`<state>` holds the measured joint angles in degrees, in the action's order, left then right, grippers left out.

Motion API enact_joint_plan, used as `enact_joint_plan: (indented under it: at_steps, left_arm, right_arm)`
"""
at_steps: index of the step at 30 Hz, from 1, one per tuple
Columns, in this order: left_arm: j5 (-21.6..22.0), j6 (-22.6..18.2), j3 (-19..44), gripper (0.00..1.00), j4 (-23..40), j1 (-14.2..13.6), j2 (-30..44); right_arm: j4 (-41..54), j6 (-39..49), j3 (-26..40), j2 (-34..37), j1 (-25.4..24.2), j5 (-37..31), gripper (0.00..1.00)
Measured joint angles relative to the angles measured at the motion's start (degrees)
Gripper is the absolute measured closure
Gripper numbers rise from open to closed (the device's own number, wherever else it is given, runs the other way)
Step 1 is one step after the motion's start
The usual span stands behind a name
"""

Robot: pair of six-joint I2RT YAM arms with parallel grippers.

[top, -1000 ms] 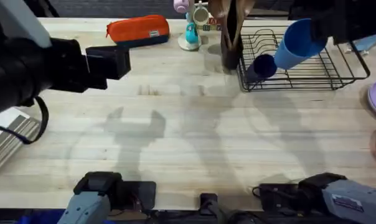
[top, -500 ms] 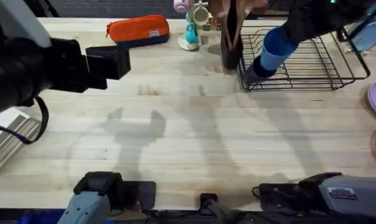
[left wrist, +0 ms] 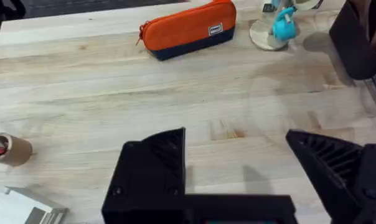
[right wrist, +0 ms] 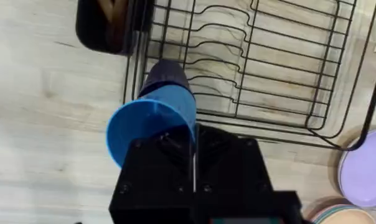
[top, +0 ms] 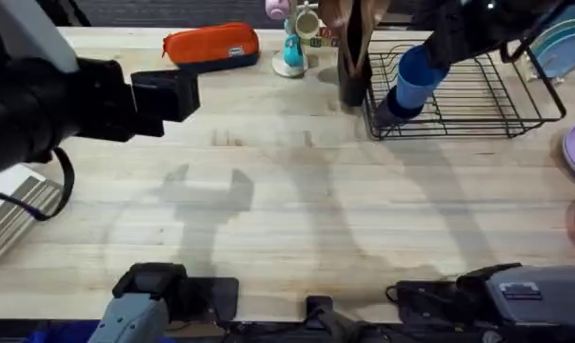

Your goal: Pick up the cup on the table and put them onto the rack.

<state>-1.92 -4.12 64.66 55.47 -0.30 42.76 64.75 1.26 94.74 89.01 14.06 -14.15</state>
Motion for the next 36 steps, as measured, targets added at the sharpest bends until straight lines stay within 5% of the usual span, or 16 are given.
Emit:
enact_joint_plan:
  at_steps: [36]
  left_arm:
    - [-0.01,0.00,0.00,0.007,-0.25,0.00,0.00]
  right_arm:
    - [0.44,-4.09,0.00,5.36,-0.11,0.02,0.968]
